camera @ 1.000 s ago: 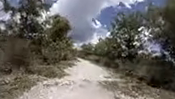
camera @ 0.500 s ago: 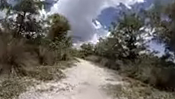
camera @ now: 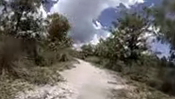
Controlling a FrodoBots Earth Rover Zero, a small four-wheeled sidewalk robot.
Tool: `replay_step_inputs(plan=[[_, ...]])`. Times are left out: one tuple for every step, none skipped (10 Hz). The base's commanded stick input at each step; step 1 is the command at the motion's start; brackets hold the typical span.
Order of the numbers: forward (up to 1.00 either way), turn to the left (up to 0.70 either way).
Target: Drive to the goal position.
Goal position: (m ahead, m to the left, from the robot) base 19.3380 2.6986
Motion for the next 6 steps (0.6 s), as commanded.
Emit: replay_step_inputs(plan=[[0.5, 0.0], [0.5, 0.0], [0.5, 0.0], [0.5, 0.0], [0.5, 0.0], [0.5, 0.0]])
